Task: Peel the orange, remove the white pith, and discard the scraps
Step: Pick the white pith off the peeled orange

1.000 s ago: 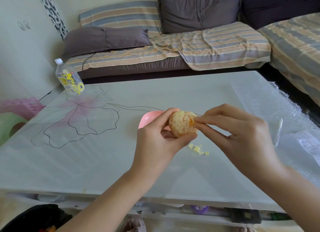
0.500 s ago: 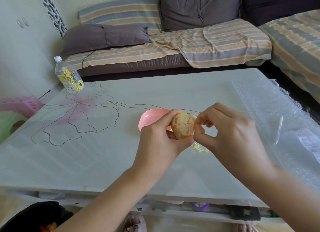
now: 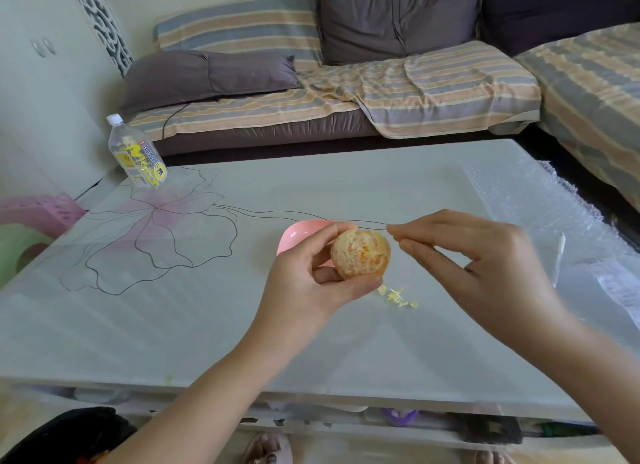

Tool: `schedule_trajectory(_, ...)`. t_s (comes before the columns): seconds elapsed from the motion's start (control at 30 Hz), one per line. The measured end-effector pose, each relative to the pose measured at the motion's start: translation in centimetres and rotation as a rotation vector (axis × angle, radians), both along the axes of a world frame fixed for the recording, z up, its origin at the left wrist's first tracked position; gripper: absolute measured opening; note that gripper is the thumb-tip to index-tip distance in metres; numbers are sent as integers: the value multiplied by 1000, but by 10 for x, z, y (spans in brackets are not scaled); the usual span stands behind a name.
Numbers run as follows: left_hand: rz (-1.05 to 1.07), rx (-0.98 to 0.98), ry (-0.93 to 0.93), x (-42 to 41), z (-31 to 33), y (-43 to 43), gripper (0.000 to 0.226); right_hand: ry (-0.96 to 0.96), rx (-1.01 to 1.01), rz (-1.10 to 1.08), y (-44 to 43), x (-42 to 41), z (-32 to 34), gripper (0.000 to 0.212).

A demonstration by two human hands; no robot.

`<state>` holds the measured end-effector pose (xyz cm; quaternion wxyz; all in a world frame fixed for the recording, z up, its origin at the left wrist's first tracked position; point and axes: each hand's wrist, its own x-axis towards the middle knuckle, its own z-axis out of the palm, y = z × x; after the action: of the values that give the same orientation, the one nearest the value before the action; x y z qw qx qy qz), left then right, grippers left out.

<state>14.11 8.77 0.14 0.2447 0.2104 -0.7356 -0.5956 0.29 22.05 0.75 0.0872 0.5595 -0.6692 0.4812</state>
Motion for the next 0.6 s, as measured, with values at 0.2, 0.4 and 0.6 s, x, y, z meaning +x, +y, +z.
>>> schedule_trajectory(0.2,35,-60,-19,1,-1,1,57,100,-54,-44,-5,9,-3,11)
schedule_trajectory(0.4,95,-170,-59,3,-1,1,57,204,-12,-74,-10,12,-5,11)
schedule_trajectory(0.6,84,-199,-66,3,0,0,57,161,3,-42,-10,11,-3,11)
